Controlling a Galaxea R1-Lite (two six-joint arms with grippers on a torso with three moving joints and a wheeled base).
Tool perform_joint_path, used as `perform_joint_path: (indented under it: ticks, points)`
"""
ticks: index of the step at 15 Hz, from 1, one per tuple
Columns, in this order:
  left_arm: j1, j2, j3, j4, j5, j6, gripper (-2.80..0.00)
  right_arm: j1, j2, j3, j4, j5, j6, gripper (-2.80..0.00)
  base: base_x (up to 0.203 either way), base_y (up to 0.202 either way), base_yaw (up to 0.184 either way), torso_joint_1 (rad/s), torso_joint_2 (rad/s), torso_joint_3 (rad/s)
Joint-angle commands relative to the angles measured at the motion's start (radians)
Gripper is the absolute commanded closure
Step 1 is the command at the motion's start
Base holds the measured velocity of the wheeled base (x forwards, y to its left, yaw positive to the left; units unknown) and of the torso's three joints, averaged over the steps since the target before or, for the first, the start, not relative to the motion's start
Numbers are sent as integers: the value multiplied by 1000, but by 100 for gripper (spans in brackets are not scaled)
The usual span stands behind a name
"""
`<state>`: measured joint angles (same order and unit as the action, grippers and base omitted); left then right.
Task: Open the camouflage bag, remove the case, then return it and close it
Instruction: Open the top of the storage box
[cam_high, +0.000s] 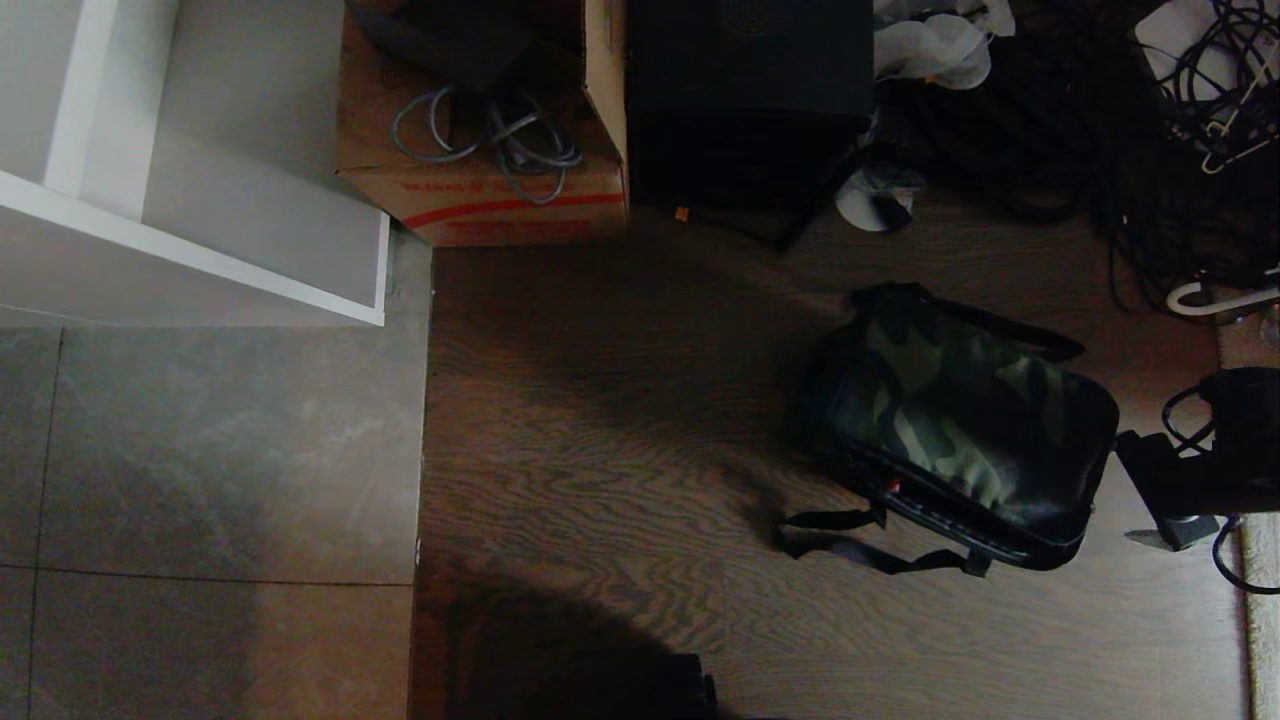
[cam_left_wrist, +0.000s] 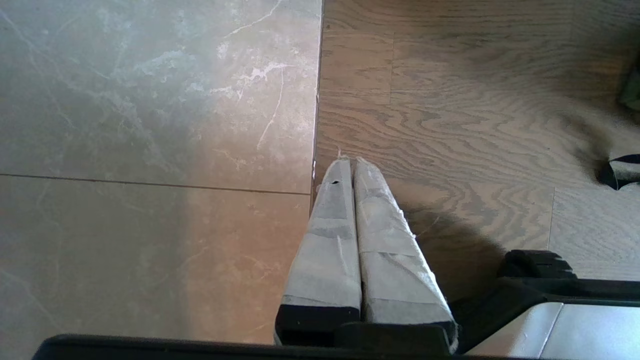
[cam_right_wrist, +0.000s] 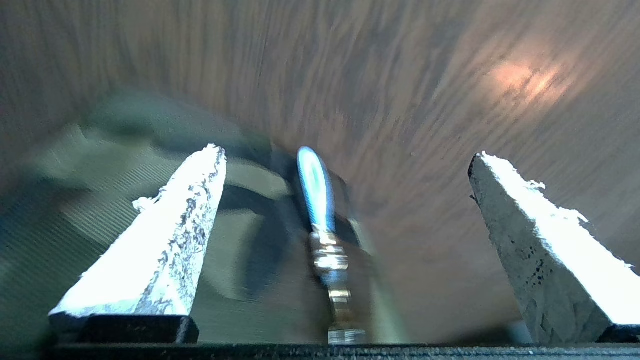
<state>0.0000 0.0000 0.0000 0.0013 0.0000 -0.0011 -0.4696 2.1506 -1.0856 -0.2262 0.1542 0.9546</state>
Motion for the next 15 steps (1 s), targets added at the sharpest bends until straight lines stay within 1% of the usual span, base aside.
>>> perform_joint_path:
  ticks: [1,3,6,10,11,14,15]
  points:
    - [0,2,0,0,0,0,0,48,-53,-19,17,-41,179,-280,0,0,0,0,0,0]
    - [0,2,0,0,0,0,0,59,-71,-24,45,-45,241,-280,0,0,0,0,0,0]
    - [0,2,0,0,0,0,0,57,-88,-21,58,-51,290,-280,0,0,0,0,0,0]
    - [0,1,0,0,0,0,0,55,-118,-23,125,-47,409,-280,0,0,0,0,0,0]
    - [0,0,0,0,0,0,0,57,-117,-23,132,-47,447,-280,0,0,0,0,0,0]
    - [0,2,0,0,0,0,0,57,-130,-12,162,-45,600,-280,0,0,0,0,0,0]
    - [0,0,0,0,0,0,0,55,-128,-4,175,-43,619,-280,0,0,0,0,0,0]
